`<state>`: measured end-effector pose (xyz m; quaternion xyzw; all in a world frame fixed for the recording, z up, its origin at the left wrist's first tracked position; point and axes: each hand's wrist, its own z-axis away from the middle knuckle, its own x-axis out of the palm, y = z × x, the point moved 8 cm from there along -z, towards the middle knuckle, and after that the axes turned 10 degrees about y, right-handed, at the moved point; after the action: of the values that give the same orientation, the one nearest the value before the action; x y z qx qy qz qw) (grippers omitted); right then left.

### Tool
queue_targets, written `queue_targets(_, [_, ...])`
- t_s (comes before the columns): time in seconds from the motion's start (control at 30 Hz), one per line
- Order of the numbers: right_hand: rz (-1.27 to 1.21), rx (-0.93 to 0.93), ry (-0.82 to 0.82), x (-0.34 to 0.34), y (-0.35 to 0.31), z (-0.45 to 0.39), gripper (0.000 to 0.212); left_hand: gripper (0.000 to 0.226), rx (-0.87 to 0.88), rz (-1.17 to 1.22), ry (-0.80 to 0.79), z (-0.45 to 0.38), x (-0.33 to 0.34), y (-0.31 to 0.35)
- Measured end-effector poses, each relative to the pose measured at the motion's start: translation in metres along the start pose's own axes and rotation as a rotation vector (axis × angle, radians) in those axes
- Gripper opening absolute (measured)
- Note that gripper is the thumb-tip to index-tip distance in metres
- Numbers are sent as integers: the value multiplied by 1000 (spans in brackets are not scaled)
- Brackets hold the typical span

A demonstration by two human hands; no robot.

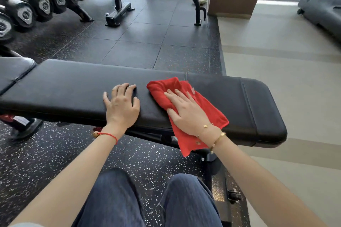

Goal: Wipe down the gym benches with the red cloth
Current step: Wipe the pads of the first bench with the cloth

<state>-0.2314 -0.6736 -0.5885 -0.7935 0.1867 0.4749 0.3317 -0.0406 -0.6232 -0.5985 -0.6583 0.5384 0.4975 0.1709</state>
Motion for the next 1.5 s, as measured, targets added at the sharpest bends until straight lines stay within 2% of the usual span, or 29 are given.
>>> queue_targets(0.13, [55,79,-9,-4,26,-10,55,43,3,-19,22,0,0,-1])
queue_targets(0.27, [113,190,-40,11,31,-55,58,43,-4,-30,27,-1,0,-1])
queue_targets(0.4, [68,141,-103,30,0,-77,58,43,-9,-39,33,0,-1,0])
queue_targets(0.6, [47,-11,-57,21,-27,-24,57,44,-6,-26,40,1,-3,-1])
queue_targets(0.77, [87,73,-7,-1,8,-5,55,43,-7,-16,30,1,-2,-2])
queue_targets(0.97, [119,238,-25,11,23,-57,55,43,-18,-13,27,2,-2,-1])
queue_targets(1.1, [95,179,-57,19,5,-61,55,43,-15,-7,36,1,-3,-1])
queue_targets(1.27, [87,40,-5,2,-10,-2,54,43,-9,8,39,1,-3,-2])
queue_targets(1.5, [184,222,95,-24,37,20,51,44,8,13,14,1,-3,2])
